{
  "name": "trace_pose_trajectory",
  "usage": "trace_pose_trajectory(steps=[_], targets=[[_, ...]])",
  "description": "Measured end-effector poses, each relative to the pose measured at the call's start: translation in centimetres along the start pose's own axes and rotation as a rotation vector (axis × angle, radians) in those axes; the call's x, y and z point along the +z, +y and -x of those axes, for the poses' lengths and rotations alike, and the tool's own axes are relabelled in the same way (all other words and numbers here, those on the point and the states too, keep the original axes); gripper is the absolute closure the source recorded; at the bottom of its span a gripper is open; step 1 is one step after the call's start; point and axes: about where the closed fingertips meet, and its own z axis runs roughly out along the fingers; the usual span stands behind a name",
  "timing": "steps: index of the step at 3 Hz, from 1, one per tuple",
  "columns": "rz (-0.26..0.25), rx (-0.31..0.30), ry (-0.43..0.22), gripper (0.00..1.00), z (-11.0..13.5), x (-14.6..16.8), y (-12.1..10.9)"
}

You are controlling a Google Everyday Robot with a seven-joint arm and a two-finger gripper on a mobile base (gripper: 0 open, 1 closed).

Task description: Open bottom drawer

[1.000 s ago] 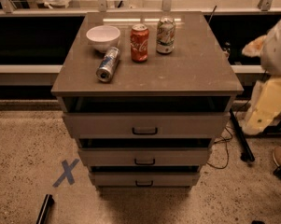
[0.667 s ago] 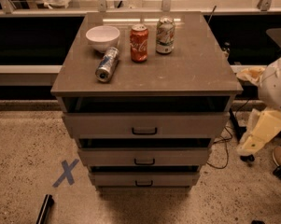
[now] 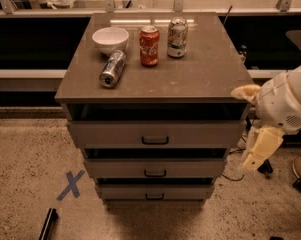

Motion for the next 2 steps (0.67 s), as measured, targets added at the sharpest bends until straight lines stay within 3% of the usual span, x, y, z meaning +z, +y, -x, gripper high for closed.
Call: trace_pose_trajectory(steps=[1,2], targets=[[0.108,-0.026,-0.034,0.0,0.4,5.1,2.5],[0.154,-0.021,-0.096,0.0,-1.0,12.5,6.2]])
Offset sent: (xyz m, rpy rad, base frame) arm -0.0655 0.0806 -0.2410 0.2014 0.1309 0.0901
